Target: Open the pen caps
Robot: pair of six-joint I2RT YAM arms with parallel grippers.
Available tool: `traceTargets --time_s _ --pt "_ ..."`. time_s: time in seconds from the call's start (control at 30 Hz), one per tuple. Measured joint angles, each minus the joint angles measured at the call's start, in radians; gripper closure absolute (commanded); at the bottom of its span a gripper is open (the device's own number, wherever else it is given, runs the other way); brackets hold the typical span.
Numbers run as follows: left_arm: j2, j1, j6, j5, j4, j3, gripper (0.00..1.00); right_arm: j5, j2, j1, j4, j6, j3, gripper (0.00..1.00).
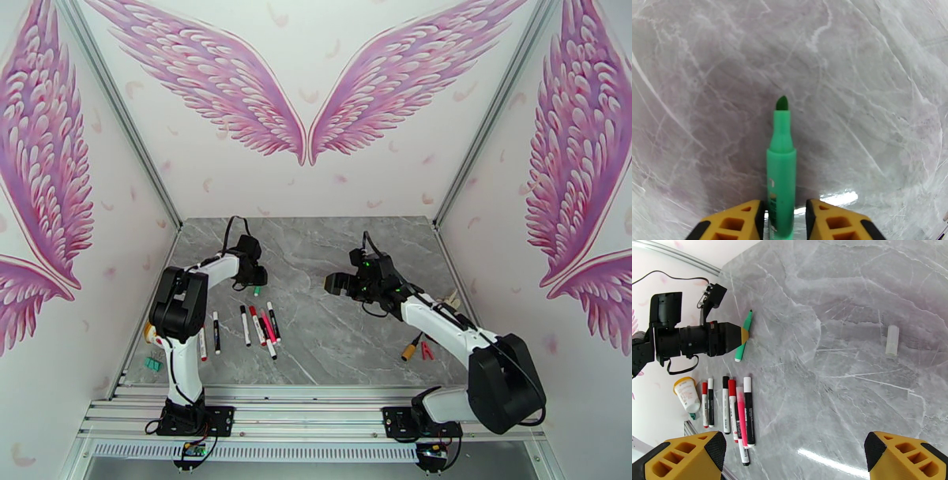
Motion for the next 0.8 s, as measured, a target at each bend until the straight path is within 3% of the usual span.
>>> traceTargets --time_s 0.43,0.8 --pt "-0.414 0.000 -0.143 -0.108 -0.100 -0.314 0.62 -0.084 -0.066 0.042 0.005 -0.068 -0.056 0.01" --pt "-0.564 0.064 -0.294 -0.249 -0.203 -0.504 0.62 -0.162 -0.076 0.048 0.011 -0.095 -0.057 0.01"
